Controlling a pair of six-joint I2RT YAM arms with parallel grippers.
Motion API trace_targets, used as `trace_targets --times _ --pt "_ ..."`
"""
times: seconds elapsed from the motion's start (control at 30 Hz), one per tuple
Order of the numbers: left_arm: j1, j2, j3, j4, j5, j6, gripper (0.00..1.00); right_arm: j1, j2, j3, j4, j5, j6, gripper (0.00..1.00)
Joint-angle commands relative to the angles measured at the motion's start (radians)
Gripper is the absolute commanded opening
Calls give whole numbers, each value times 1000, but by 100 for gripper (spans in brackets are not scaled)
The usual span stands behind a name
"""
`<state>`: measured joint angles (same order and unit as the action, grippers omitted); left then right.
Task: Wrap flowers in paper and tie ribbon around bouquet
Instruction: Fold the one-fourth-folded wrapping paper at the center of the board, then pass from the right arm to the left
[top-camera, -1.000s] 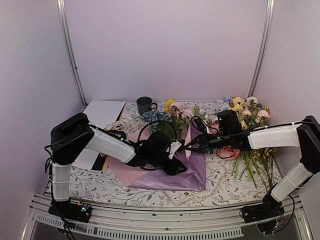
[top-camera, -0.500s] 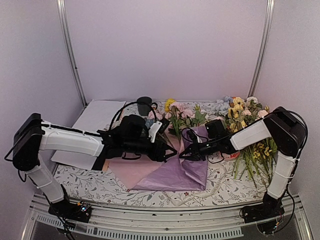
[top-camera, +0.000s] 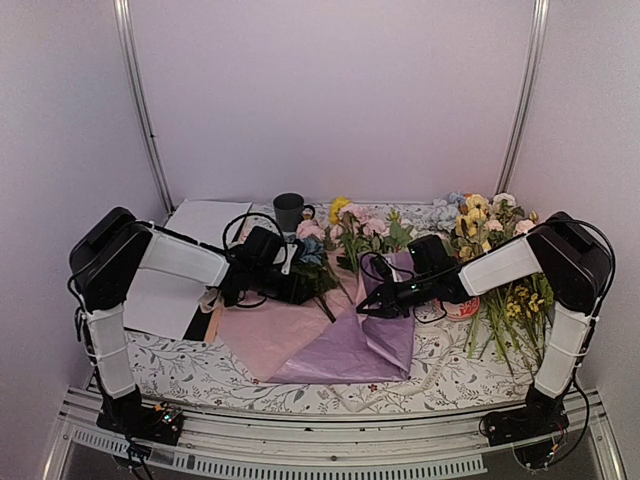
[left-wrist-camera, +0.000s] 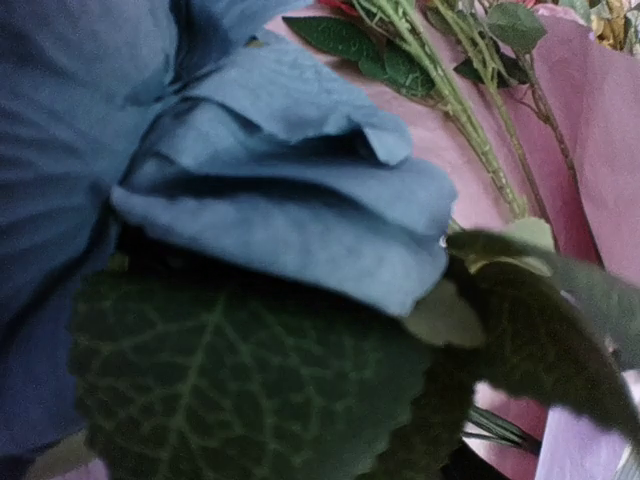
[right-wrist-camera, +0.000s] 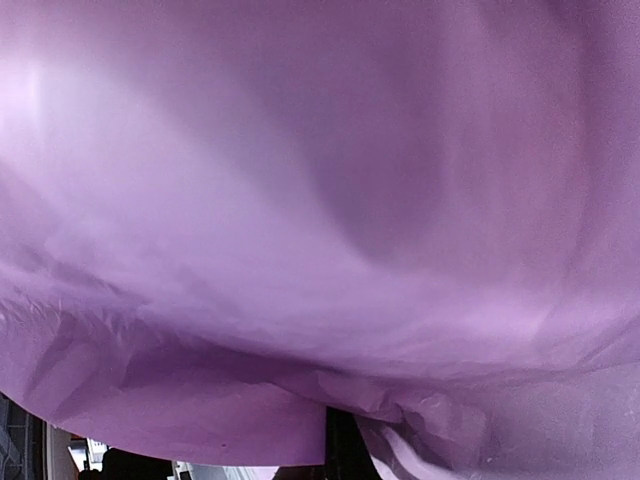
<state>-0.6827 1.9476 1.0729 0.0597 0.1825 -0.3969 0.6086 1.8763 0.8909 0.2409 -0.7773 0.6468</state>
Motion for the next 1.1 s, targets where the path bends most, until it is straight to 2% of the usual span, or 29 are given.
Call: trace_targets --times 0.0,0.33,0.63,0.83,1.07 --pt "-5 100 100 -7 60 41 55 10 -7 31 -39 -23 -46 0" --pt "-31 202 153 81 169 49 53 75 -11 243 -178 -43 -179 0" --pt "-13 206 94 198 234 12 53 86 223 307 -41 -102 -69 0" --pt "26 169 53 280 276 -17 54 107 360 390 -89 -106 -101 0" --pt "74 32 72 183 230 20 64 106 406 366 -123 -55 -117 0"
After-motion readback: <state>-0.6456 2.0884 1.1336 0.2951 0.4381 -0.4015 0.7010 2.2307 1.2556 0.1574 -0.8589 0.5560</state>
